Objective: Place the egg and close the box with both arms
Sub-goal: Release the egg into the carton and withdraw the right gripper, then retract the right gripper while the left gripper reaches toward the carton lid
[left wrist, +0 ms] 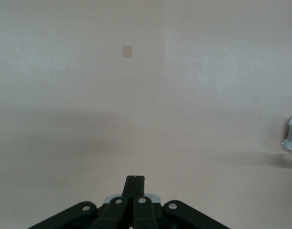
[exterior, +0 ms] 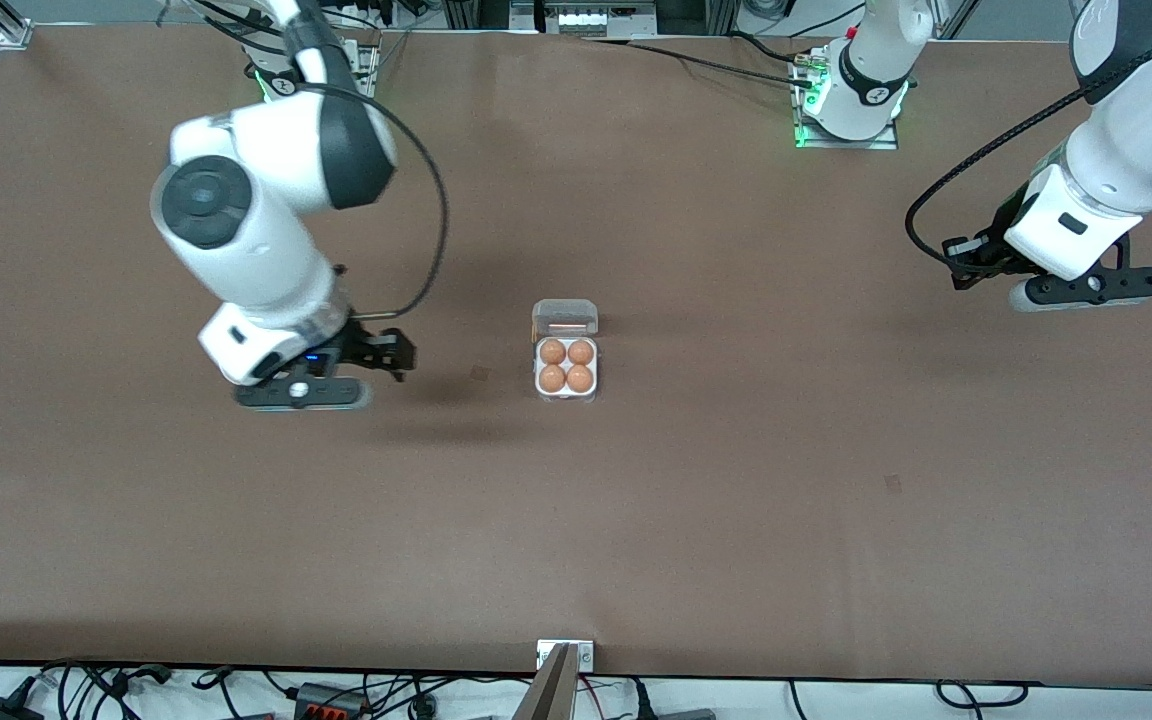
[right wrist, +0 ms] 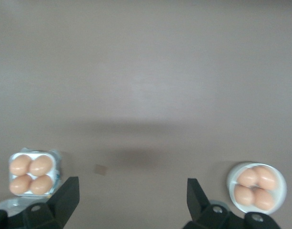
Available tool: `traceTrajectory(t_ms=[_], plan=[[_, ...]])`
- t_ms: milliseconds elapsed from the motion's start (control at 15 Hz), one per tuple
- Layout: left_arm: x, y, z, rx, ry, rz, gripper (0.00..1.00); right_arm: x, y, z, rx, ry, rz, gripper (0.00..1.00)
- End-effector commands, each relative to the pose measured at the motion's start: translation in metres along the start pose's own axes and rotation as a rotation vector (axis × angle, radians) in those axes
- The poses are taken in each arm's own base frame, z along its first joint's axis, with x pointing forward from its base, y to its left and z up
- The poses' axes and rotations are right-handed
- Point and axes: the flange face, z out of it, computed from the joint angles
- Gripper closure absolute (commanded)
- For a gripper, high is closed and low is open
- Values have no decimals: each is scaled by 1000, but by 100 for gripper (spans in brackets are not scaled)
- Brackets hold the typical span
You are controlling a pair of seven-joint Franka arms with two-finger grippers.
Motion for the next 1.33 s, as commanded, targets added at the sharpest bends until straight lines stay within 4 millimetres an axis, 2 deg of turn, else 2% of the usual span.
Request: traceTrajectory(t_ms=[0, 67, 200, 333, 400, 533, 667, 800, 933, 1067, 1200, 1267], plan=[[0, 5, -5, -8, -14, 3, 99, 2, 40, -18, -19, -14, 13, 0], [-1, 6, -5, -10, -21, 5, 99, 4, 49, -19, -25, -18, 24, 0], [-11, 21, -4, -53, -74, 4, 99, 12, 84, -27, -15, -12, 79, 0], [-24, 51, -1, -93, -126, -38, 99, 19, 111, -33, 9, -5, 110, 0], [-31, 71, -2, -86, -129, -46, 99, 21, 130, -41, 23, 1, 132, 0], [-45, 120, 3, -84, -106, 15, 99, 21, 163, -51, 35, -4, 163, 0], [-45, 151, 25, -112, -129, 65, 99, 17, 200, -62, 45, -18, 156, 0], [-40, 185, 27, -167, -117, 111, 99, 10, 230, -80, 75, -13, 135, 0], [-25, 220, 52, -213, -163, 125, 99, 3, 258, -88, 66, -28, 112, 0], [-32, 269, 69, -232, -177, 123, 99, -4, 281, -97, 55, -28, 85, 0], [-43, 307, 105, -234, -213, 109, 99, -8, 284, -99, 55, -52, 93, 0], [-44, 319, 119, -242, -214, 106, 100, -10, 283, -101, 51, -54, 86, 0]])
